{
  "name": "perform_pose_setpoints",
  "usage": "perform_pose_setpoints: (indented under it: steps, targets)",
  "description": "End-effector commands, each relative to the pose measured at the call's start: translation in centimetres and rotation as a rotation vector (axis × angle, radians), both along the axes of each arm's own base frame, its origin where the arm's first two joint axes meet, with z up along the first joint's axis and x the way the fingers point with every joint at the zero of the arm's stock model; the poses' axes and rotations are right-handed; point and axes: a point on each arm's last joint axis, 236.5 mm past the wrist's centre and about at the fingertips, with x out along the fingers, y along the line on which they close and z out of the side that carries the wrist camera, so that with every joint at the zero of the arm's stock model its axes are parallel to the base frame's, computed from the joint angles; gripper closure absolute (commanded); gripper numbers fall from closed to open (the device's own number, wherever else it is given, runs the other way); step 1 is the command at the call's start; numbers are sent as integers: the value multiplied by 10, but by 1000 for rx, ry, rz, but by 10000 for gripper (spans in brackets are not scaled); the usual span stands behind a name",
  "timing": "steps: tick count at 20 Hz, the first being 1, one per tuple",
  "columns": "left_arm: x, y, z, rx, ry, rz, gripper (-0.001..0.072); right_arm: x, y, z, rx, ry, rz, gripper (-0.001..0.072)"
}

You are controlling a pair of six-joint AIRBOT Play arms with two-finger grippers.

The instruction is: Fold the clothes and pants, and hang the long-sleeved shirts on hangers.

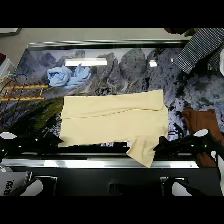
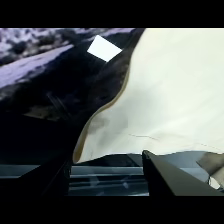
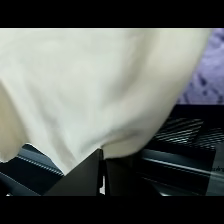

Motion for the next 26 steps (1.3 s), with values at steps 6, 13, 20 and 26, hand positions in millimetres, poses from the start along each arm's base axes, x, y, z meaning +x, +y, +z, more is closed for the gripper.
perform_pose_setpoints:
  steps: [6,13,20,26]
  targets:
    - [3,-7,-5,29,-15,-43,327,1,0,0,-1,-6,2,685]
    - [2,-8,-4,27,-14,-49,693,8,-3,10,-29,-72,-2,685]
    - [-10,-7,30,26,42,-51,696,0,10,78,-43,-241,4,686]
    - [-19,16,85,187,-11,49,697,-33,11,140,-191,-424,-35,688]
